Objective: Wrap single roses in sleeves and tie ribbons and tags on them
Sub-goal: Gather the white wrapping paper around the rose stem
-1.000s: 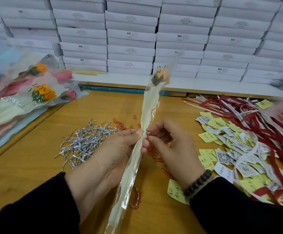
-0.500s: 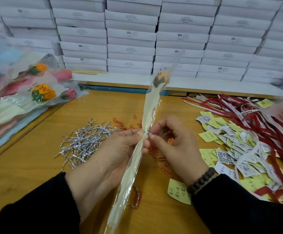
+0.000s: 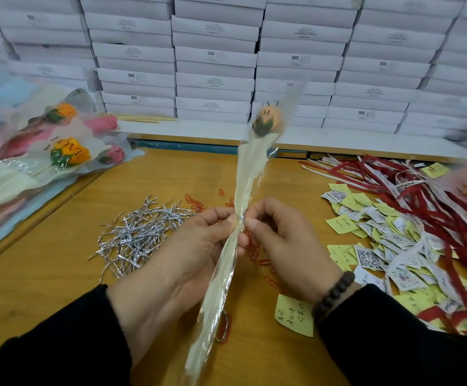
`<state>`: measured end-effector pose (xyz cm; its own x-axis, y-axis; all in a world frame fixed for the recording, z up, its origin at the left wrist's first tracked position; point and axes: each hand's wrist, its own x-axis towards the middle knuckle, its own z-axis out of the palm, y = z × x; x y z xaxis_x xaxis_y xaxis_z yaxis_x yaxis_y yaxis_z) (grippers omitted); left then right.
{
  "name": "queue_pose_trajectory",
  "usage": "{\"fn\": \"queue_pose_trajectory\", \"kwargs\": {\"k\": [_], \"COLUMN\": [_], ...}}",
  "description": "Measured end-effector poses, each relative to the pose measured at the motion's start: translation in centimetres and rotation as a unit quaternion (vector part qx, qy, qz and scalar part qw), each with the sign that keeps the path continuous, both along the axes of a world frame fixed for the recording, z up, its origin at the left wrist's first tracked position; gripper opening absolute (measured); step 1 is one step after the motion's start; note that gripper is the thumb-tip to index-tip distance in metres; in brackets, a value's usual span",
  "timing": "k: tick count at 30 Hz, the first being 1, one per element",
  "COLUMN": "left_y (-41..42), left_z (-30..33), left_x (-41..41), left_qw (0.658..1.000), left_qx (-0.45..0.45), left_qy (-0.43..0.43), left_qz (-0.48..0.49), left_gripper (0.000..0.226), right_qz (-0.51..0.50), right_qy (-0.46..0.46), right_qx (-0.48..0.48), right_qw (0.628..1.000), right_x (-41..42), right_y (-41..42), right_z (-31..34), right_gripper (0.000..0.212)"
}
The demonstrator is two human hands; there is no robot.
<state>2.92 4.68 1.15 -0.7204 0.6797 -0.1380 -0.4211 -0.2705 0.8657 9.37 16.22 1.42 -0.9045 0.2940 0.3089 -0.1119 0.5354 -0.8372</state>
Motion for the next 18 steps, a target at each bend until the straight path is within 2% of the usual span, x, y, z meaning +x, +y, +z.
{"fn": "queue_pose_trajectory", "kwargs": {"k": [3,6,8,10,13,15,16,18], "left_y": [0.0,0.1,0.2,0.2,0.1,0.0,0.0,-0.1], "left_z": [0.2,0.2,0.2,0.2,0.2,0.3,0.3,0.3], "left_x": [0.1,0.5,0.7,0.6,0.1,0.0,-0.1,-0.2], "left_qw": [1.0,1.0,1.0,1.0,1.0,1.0,1.0,1.0], "left_qx": [0.012,0.016,0.017,0.017,0.014,0.013,0.013,0.009], "left_qy": [0.006,0.018,0.022,0.02,0.01,0.004,0.002,0.001], "left_qz": [0.007,0.006,0.003,0.007,0.019,0.024,0.027,0.03], "left_gripper": [0.009,0.006,0.007,0.009,0.014,0.017,0.017,0.014], "right_qz": [0.065,0.122,0.13,0.103,0.041,0.008,-0.007,-0.038], "right_qy": [-0.086,-0.15,-0.175,-0.159,-0.071,-0.007,0.016,0.047], "right_qx": [-0.204,-0.386,-0.458,-0.467,-0.331,-0.144,-0.013,0.182], "right_qw": [0.973,0.902,0.862,0.864,0.94,0.99,1.0,0.981], "right_x": [0.1,0.3,0.4,0.1,-0.2,0.0,0.1,0.2], "right_y": [0.2,0.5,0.6,0.3,-0.8,-1.1,-1.1,-0.7], "right_z": [0.7,1.3,1.5,1.2,0.6,0.0,-0.3,-0.8], "right_gripper": [0.02,0.024,0.025,0.026,0.014,0.012,0.012,0.013]}}
